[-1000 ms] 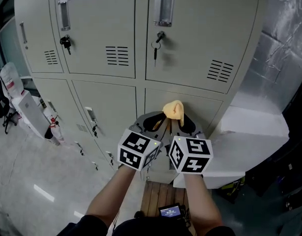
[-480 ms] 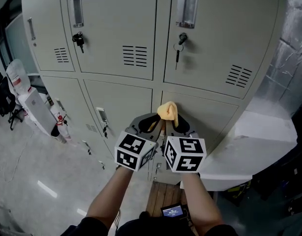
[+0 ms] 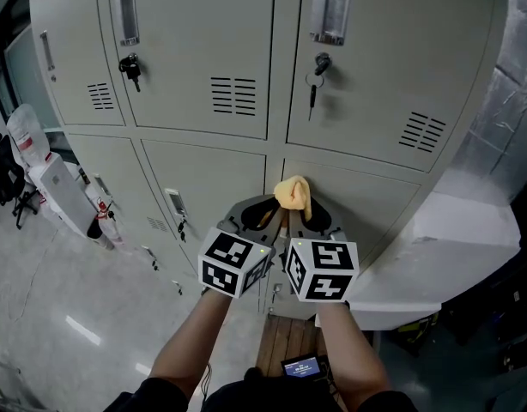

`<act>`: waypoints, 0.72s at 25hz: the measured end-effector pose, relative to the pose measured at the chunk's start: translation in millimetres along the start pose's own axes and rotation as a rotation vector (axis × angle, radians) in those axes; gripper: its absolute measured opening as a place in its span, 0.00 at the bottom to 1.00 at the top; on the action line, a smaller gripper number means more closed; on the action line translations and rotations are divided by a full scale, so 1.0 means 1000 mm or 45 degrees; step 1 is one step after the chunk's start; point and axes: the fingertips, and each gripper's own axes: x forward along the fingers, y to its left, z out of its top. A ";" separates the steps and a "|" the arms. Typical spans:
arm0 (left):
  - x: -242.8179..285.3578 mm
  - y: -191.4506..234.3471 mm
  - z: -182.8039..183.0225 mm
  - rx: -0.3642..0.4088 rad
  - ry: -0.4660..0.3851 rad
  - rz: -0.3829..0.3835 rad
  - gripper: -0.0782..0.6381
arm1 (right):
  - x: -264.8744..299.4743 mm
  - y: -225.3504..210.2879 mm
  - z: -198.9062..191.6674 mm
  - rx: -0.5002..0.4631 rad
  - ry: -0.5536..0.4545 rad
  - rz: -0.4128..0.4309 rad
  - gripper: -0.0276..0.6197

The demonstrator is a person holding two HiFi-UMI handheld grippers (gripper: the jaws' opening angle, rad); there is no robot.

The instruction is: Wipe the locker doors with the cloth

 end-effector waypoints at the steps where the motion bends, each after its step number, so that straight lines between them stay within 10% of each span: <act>1: 0.000 0.000 0.000 0.001 0.002 0.004 0.17 | 0.000 0.000 0.000 -0.003 0.001 0.001 0.15; 18: 0.036 -0.058 0.001 0.039 0.033 -0.095 0.16 | -0.035 -0.059 -0.003 0.005 0.009 -0.123 0.15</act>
